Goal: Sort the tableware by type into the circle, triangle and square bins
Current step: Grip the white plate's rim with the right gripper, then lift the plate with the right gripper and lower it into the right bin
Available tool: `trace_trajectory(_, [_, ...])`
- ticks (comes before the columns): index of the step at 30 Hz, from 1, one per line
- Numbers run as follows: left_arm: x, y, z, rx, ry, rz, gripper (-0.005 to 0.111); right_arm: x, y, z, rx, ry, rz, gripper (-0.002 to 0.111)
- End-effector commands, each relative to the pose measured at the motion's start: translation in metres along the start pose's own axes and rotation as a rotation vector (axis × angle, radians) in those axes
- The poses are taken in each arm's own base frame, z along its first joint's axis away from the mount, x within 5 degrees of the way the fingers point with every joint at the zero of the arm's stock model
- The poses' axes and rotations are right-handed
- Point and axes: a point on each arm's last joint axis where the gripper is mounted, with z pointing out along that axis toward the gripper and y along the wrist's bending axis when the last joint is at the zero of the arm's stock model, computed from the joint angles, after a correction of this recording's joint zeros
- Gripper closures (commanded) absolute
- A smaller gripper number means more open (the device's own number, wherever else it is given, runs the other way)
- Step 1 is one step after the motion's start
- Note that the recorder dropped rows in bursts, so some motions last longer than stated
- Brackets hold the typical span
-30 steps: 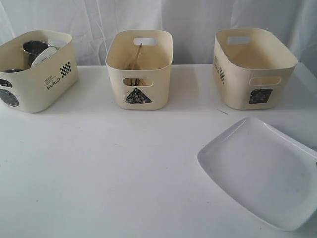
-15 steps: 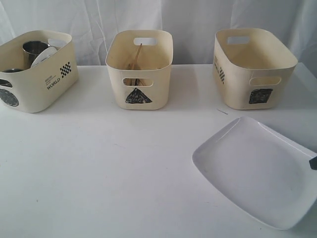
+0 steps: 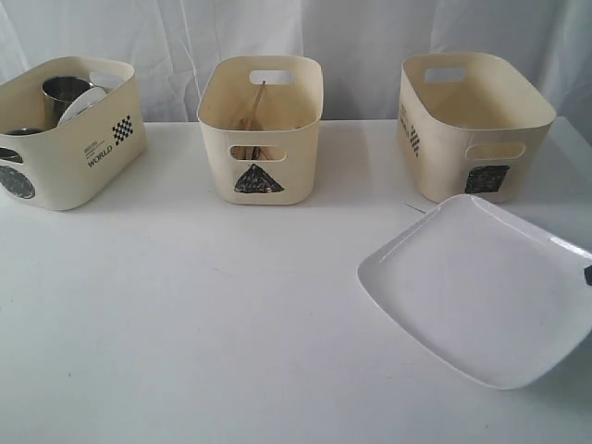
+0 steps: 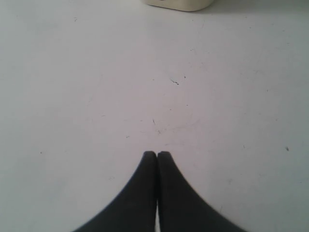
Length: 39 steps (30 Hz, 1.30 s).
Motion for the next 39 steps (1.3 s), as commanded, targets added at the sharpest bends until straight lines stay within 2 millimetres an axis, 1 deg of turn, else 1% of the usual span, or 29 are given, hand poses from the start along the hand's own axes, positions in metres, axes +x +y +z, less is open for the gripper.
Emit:
trace_trajectory(1, [0.004,0.0,0.0,0.002,0.03,-0.001,0.107,-0.002,0.02,-0.016,-0.001,-0.049,0.054,0.108])
trace_trajectory(2, [0.004,0.0,0.0,0.002,0.03,-0.001,0.107,-0.003,0.025,-0.021,0.005,-0.062,0.088,0.108])
trace_trajectory(3, [0.004,0.0,0.0,0.002,0.03,-0.001,0.107,-0.003,0.032,-0.026,0.012,-0.076,0.086,0.108])
trace_trajectory(6, [0.004,0.0,0.0,0.002,0.03,-0.001,0.107,-0.004,0.062,-0.038,0.037,-0.109,0.0,0.108])
trace_trajectory(10, [0.004,0.0,0.0,0.002,0.03,-0.001,0.107,-0.001,0.089,-0.046,0.076,-0.112,-0.092,0.108])
trace_trajectory(13, [0.004,0.0,0.0,0.002,0.03,-0.001,0.107,0.005,0.108,-0.052,0.136,-0.092,-0.165,0.108])
trace_trajectory(16, [0.004,0.0,0.0,0.002,0.03,-0.001,0.107,0.009,0.128,-0.054,0.15,-0.098,-0.203,0.108])
trace_trajectory(20, [0.004,0.0,0.0,0.002,0.03,-0.001,0.107,0.012,0.148,-0.053,0.144,-0.103,-0.256,0.108])
trace_trajectory(23, [0.004,0.0,0.0,0.002,0.03,-0.001,0.107,0.01,0.162,-0.056,0.098,-0.154,-0.268,0.108])
trace_trajectory(28, [0.004,0.0,0.0,0.002,0.03,-0.001,0.107,-0.008,0.189,-0.075,0.006,-0.293,-0.306,0.108])
trace_trajectory(32, [0.004,0.0,0.0,0.002,0.03,-0.001,0.107,-0.03,0.211,-0.097,-0.037,-0.397,-0.365,0.108])
trace_trajectory(35, [0.004,0.0,0.0,0.002,0.03,-0.001,0.107,-0.051,0.221,-0.111,-0.061,-0.458,-0.377,0.108])
trace_trajectory(37, [0.004,0.0,0.0,0.002,0.03,-0.001,0.107,-0.065,0.225,-0.118,-0.062,-0.495,-0.357,0.108])
trace_trajectory(38, [0.004,0.0,0.0,0.002,0.03,-0.001,0.107,-0.077,0.224,-0.124,-0.044,-0.56,-0.343,0.108])
trace_trajectory(39, [0.004,0.0,0.0,0.002,0.03,-0.001,0.107,-0.084,0.224,-0.127,-0.035,-0.599,-0.33,0.108])
